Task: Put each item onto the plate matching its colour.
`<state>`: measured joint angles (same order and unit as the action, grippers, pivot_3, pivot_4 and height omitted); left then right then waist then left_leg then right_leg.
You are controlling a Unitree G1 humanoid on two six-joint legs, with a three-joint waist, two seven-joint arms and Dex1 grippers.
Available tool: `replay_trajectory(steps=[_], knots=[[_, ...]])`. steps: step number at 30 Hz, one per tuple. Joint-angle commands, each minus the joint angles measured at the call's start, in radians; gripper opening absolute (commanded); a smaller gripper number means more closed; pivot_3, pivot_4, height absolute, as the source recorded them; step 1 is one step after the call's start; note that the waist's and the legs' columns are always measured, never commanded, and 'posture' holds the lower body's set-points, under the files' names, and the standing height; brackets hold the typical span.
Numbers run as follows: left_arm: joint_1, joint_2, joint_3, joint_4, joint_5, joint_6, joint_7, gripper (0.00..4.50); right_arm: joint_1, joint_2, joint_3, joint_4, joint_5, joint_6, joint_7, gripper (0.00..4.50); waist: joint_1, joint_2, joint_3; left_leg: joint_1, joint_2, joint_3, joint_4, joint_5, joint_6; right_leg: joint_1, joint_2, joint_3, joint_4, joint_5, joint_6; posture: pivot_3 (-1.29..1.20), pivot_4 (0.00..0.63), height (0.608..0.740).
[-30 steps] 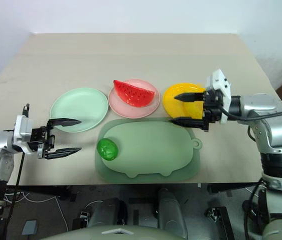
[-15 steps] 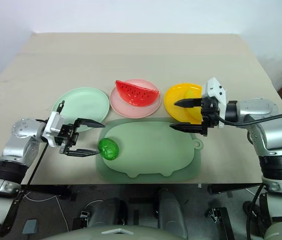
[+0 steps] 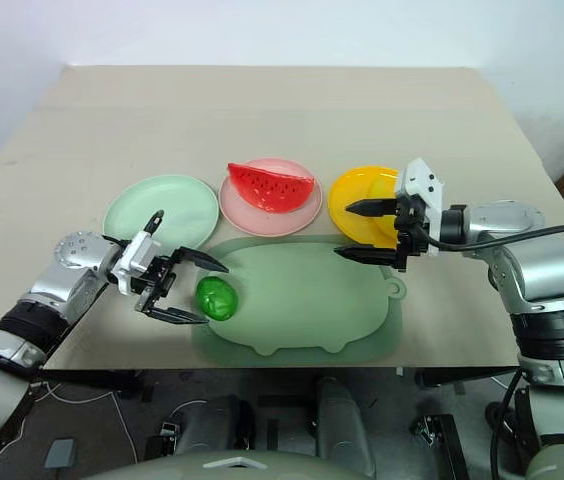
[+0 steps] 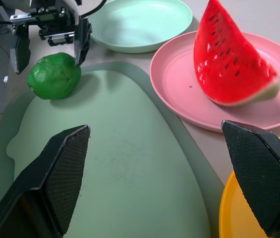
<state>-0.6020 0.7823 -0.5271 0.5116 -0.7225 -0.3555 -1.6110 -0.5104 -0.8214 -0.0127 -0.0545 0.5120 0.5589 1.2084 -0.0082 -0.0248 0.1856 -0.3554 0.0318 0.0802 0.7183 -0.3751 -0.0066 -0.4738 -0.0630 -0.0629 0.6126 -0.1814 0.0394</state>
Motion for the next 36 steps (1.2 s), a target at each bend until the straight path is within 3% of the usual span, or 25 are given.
replay_trajectory(steps=[1, 10, 14, 16, 19, 29, 36], knots=[[-0.018, -0.008, -0.026, 0.023, -0.022, -0.036, -0.003, 4.50, -0.004, 0.005, -0.012, -0.032, 0.002, -0.004, -0.015, 4.47, 0.000, 0.000, 0.000, 0.000, 0.000, 0.000, 0.000, 0.000, 0.000, 0.000, 0.000, 0.000, 0.000, 0.000, 0.000, 0.00, 0.150, 0.736], [-0.016, -0.062, -0.028, 0.087, -0.001, -0.089, -0.003, 4.50, -0.008, 0.008, -0.016, -0.044, 0.015, 0.006, -0.027, 4.47, 0.000, 0.000, 0.000, 0.000, 0.000, 0.001, 0.000, 0.000, 0.000, 0.000, 0.000, 0.000, 0.000, 0.000, 0.000, 0.00, 0.150, 0.736], [-0.012, -0.076, -0.018, 0.099, 0.007, -0.101, -0.003, 3.28, 0.005, -0.001, -0.007, -0.048, 0.007, -0.008, -0.013, 4.50, 0.000, 0.000, 0.000, 0.000, 0.000, 0.000, 0.000, 0.000, 0.000, 0.000, 0.000, 0.000, 0.000, 0.000, 0.000, 0.00, 0.150, 0.736], [-0.010, -0.081, -0.008, 0.105, 0.010, -0.102, -0.003, 3.03, 0.015, -0.008, -0.003, -0.048, 0.000, -0.019, 0.000, 4.50, 0.001, 0.000, 0.000, 0.000, 0.000, 0.000, 0.000, 0.000, 0.000, 0.000, 0.000, 0.000, 0.000, 0.000, 0.000, 0.00, 0.150, 0.736], [0.000, -0.082, 0.024, 0.098, 0.007, -0.100, -0.003, 3.03, 0.047, -0.015, -0.008, -0.056, -0.006, -0.060, 0.032, 4.50, 0.002, 0.000, 0.000, 0.000, 0.000, 0.000, 0.001, 0.000, 0.000, 0.000, 0.000, 0.000, 0.000, 0.000, 0.000, 0.00, 0.150, 0.736], [0.022, -0.040, 0.321, -0.005, -0.001, 0.088, -0.003, 3.02, 0.088, -0.011, -0.019, -0.035, -0.007, -0.138, 0.087, 4.50, -0.002, 0.000, 0.000, 0.000, 0.000, 0.000, 0.001, 0.000, 0.000, 0.001, 0.001, 0.000, 0.000, 0.000, 0.000, 0.00, 0.150, 0.736], [0.005, 0.049, 0.461, 0.101, 0.135, 0.143, 0.019, 3.02, 0.086, -0.001, -0.026, -0.012, -0.009, -0.186, 0.107, 4.50, -0.001, 0.000, 0.000, 0.000, 0.000, 0.001, 0.001, 0.000, 0.000, 0.001, 0.001, 0.000, 0.000, 0.000, 0.000, 0.00, 0.150, 0.736]])
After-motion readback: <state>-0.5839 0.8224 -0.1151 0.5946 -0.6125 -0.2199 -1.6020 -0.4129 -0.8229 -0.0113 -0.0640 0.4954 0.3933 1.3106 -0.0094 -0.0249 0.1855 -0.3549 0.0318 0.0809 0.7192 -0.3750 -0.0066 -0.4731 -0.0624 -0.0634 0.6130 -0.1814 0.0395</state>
